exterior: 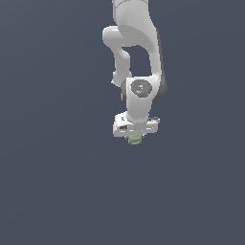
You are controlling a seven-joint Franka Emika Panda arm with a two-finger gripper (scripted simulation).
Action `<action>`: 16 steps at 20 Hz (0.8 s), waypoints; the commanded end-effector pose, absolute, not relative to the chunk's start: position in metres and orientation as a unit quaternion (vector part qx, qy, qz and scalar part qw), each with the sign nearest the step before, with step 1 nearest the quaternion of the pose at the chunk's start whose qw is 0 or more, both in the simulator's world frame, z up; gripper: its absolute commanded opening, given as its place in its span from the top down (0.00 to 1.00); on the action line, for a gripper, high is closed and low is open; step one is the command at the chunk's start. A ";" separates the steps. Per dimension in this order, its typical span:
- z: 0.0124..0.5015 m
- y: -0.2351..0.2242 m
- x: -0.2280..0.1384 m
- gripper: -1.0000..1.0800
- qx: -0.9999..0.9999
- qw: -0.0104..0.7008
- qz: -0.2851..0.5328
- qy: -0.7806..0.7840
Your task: Pick up the object and move it to a goal position.
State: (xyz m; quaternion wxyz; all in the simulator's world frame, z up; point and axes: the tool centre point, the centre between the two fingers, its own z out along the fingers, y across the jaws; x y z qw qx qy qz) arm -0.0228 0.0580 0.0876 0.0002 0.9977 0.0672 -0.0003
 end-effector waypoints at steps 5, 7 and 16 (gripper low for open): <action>0.133 0.095 -0.059 1.00 0.998 0.001 0.000 0.068; 0.148 0.108 -0.071 1.00 0.998 0.001 0.000 0.068; 0.208 0.158 -0.117 1.00 0.998 0.001 0.000 0.068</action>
